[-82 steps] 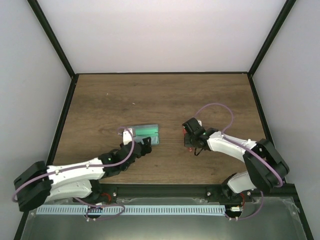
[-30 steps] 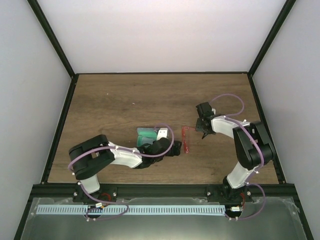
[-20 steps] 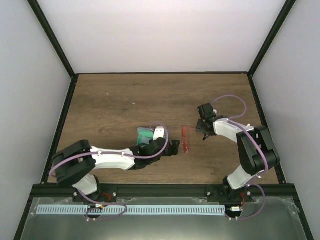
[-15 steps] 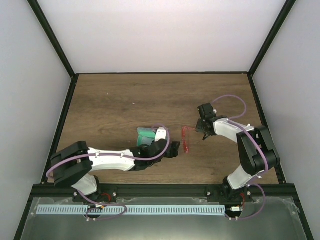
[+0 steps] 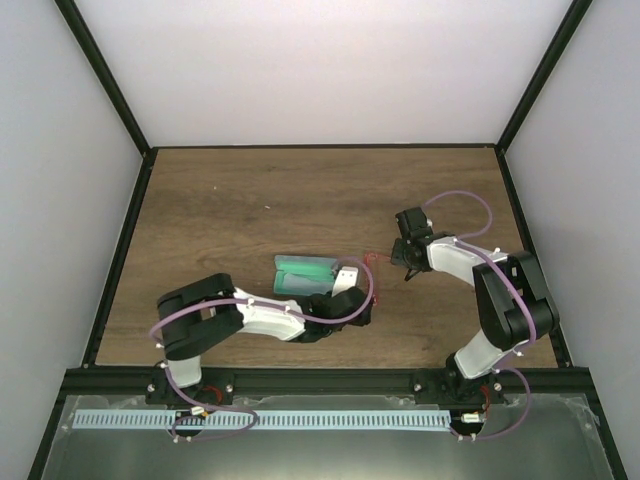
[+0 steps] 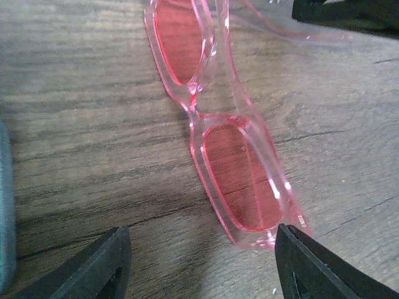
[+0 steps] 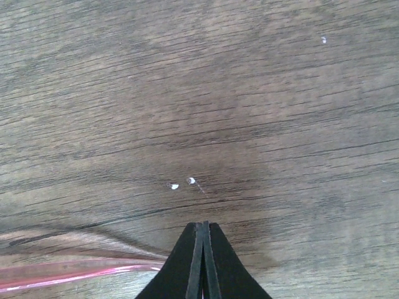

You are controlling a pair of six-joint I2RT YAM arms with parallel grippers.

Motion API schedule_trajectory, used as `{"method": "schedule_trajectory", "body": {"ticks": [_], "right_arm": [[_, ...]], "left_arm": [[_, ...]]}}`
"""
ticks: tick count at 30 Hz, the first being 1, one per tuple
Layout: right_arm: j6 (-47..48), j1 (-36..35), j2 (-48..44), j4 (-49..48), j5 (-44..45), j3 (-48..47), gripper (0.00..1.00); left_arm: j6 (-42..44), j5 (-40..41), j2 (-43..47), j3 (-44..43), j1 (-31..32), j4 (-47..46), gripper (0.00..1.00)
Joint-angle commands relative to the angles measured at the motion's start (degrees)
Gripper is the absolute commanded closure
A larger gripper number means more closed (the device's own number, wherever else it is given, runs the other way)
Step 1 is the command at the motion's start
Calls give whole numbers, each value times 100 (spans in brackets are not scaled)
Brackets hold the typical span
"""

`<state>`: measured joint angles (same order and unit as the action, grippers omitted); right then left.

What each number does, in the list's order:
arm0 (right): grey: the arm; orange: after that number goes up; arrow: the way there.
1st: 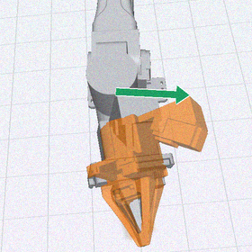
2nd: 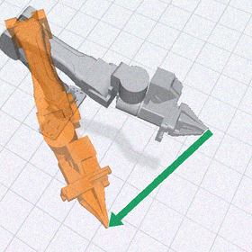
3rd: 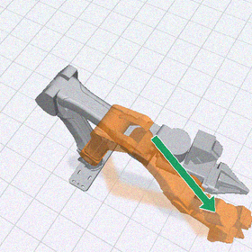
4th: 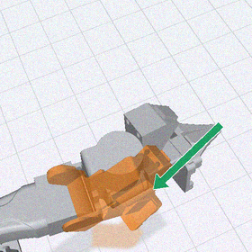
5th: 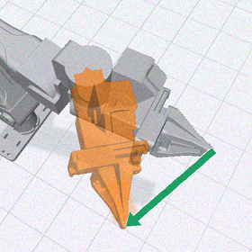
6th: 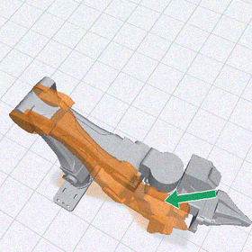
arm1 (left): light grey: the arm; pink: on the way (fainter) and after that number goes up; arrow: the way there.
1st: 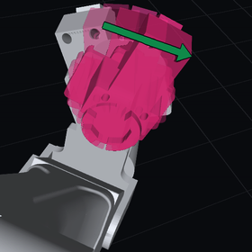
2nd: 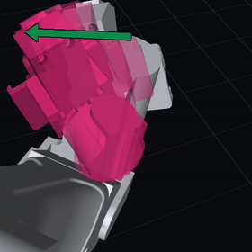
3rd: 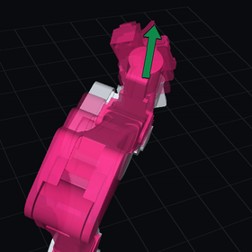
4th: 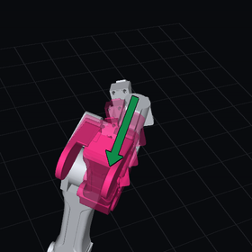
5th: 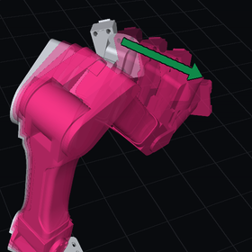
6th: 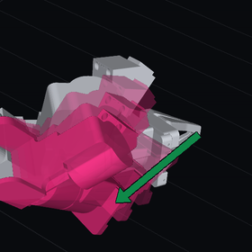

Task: Organize the sunglasses
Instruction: Fold the sunglasses at the center of the board.

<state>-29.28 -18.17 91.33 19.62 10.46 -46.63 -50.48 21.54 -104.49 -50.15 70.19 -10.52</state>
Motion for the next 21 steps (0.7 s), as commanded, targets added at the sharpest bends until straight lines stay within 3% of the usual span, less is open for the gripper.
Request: {"method": "schedule_trajectory", "body": {"ticks": [1,21], "right_arm": [[32,57,100,-45,-13,1,99],[-24,54,-122,-447,-1421,841,99]], "left_arm": [[-50,-107,-275,-203,12,-202,35],[85,-156,-753,-380,-232,-473,34]]}}
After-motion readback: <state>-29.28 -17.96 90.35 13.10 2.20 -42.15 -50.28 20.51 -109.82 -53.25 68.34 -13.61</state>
